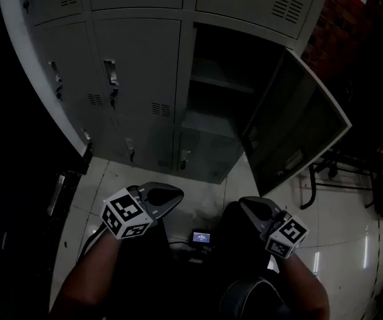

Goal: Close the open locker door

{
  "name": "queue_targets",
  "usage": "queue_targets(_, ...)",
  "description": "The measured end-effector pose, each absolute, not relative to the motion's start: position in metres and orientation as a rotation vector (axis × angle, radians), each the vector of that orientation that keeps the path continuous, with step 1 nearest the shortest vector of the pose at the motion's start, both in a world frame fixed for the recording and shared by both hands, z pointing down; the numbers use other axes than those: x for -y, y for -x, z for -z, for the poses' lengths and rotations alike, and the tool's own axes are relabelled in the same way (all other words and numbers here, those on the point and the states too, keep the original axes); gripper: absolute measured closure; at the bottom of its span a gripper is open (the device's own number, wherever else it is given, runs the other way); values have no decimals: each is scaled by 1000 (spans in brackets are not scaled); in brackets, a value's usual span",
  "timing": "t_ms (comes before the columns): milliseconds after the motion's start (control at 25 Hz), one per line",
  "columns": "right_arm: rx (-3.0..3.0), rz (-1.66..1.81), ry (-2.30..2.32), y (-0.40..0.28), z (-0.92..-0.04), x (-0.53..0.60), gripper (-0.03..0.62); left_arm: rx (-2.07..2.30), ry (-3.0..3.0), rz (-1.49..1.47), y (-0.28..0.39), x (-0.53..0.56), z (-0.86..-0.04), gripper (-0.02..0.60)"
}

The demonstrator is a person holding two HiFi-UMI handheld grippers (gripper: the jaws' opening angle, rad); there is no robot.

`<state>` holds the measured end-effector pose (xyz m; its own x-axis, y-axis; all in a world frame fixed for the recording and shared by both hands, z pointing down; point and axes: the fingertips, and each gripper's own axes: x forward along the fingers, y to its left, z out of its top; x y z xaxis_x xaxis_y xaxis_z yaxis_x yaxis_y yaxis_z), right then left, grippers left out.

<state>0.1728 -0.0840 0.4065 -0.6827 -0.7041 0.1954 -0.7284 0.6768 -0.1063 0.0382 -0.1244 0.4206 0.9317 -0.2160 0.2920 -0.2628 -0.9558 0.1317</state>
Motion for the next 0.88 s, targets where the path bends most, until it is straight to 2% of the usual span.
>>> queue_targets(360, 2789, -293, -1251, -176, -396, 86, 592, 430, -2915, -418, -38, 130, -421, 569)
queue_targets(720, 2673, -215, -1338, -201, -390, 78, 591, 889, -2816, -444, -15, 164, -424, 569)
queue_targets(880, 2644, -276, -1555, -247, -376, 77, 535, 932, -2831, -462, -13, 164, -423, 569)
